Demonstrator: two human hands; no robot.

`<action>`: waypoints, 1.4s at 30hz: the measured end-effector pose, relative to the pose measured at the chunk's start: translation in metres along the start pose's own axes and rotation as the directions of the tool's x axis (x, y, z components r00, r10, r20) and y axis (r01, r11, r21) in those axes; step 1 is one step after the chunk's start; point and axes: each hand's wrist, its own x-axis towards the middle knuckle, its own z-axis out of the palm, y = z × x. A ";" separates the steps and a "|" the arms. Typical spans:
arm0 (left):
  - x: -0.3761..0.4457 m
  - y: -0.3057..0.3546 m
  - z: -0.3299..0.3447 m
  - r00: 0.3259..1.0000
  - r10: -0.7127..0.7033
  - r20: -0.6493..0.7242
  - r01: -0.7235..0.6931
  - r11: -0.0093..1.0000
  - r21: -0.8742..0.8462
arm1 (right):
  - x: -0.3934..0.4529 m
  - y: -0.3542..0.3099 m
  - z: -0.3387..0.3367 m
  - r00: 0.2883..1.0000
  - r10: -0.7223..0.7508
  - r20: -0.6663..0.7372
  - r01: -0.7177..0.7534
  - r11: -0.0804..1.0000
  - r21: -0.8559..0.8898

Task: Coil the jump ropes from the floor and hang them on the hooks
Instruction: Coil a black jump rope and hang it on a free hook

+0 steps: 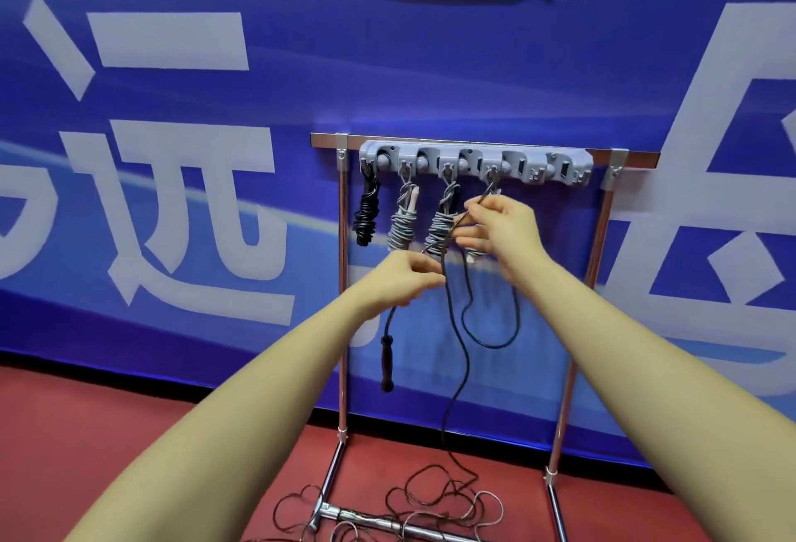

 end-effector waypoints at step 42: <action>0.028 0.026 -0.007 0.944 0.037 -0.328 -0.065 0.995 -0.076 | -0.006 0.029 0.000 0.996 0.000 0.084 0.031 0.928 -0.371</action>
